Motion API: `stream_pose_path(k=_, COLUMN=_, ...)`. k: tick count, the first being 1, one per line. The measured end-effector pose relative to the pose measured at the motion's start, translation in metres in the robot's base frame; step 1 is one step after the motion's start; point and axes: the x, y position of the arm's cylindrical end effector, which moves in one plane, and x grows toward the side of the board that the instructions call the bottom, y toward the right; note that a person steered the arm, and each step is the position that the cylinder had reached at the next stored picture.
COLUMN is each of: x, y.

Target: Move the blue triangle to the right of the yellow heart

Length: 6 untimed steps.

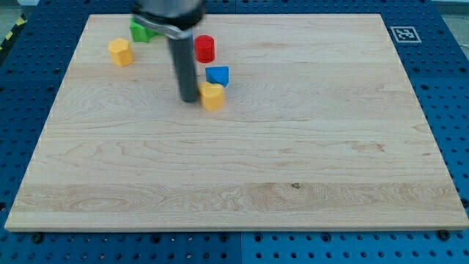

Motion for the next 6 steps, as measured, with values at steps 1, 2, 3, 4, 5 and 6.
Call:
stream_pose_path(k=1, x=0.016, y=0.049)
stream_pose_path(k=2, x=0.015, y=0.020)
stream_pose_path(k=3, x=-0.009, y=-0.046)
stream_pose_path(k=4, x=-0.045, y=-0.062)
stream_pose_path(k=5, x=-0.044, y=-0.013)
stream_pose_path(k=6, x=-0.028, y=0.067)
